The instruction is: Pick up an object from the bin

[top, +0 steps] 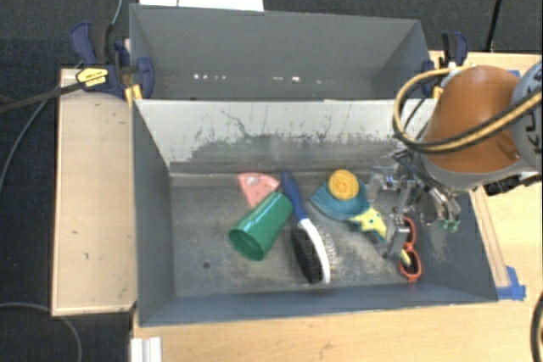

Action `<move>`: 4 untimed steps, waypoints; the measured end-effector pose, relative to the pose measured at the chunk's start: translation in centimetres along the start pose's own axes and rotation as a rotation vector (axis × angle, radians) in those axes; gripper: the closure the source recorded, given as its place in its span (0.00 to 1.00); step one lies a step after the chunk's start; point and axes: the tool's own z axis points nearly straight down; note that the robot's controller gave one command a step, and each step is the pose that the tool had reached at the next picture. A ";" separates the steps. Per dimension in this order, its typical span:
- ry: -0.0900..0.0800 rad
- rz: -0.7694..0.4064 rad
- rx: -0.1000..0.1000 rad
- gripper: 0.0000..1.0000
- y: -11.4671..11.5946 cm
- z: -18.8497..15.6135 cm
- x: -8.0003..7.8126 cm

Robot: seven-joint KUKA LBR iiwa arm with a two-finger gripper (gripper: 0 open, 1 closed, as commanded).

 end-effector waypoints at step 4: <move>-0.015 -0.087 0.001 0.00 1.8 7.3 -6.2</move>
Offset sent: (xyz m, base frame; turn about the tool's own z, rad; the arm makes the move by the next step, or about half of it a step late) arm 0.0606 0.0129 -0.0710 -0.0201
